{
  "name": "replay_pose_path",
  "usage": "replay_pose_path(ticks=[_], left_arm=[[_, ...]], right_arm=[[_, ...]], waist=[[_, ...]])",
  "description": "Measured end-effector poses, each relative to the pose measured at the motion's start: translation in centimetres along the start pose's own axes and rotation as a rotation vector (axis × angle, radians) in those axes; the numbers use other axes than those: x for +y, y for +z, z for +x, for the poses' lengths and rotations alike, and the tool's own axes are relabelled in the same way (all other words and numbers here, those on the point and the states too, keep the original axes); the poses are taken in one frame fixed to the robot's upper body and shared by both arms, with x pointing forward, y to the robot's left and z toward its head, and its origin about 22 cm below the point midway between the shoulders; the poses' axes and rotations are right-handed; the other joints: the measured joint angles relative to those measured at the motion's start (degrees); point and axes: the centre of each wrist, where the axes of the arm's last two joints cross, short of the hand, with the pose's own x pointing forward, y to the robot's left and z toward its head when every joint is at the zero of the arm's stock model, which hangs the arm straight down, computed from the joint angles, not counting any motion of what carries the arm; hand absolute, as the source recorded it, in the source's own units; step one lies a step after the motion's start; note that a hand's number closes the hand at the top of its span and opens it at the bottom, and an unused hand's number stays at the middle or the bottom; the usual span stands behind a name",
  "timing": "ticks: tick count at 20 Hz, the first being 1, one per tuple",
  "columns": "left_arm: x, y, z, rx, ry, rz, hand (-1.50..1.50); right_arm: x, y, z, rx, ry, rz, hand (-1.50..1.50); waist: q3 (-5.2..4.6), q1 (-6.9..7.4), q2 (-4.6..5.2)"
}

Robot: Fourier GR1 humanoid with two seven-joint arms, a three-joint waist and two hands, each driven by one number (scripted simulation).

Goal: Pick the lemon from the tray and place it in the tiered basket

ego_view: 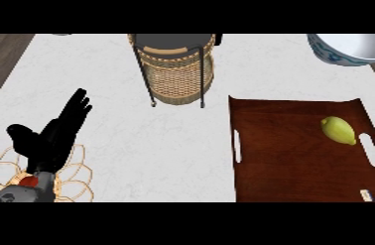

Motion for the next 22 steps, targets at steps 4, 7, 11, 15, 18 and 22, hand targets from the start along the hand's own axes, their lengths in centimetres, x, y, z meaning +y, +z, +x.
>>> replay_pose_path(ticks=[4, 7, 11, 15, 18, 22], left_arm=[[-0.3, 0.1, 0.4, 0.007, -0.006, -0.015, 0.0], [0.0, -0.1, 0.7, 0.006, -0.006, -0.014, 0.0], [0.2, -0.3, 0.8, 0.007, 0.001, -0.018, 0.0], [0.2, 0.0, 0.1, 0.01, 0.0, -0.025, 0.0], [0.6, 0.2, 0.1, 0.013, -0.003, -0.026, 0.0], [0.6, -0.5, 0.0, 0.016, -0.008, -0.02, 0.0]], right_arm=[[-4.2, 0.2, 4.9, 0.018, 0.232, 0.041, -1.5], [-5.4, -0.4, 8.3, 0.085, 0.429, 0.118, -1.5], [-5.1, -1.9, 11.7, 0.207, 0.655, 0.289, -1.5], [-4.9, -2.0, 12.1, 0.288, 0.794, 0.407, -1.5], [-5.1, -1.9, 11.4, 0.309, 0.847, 0.441, -1.5], [-5.4, -1.7, 9.4, 0.326, 0.862, 0.441, -1.5]], waist=[[-0.02, 0.48, 0.15], [-0.04, 0.51, 0.19], [-0.06, 0.61, 0.12], [-0.11, 0.73, -0.03], [-0.17, 0.81, -0.11], [-0.22, 0.63, -0.13]])
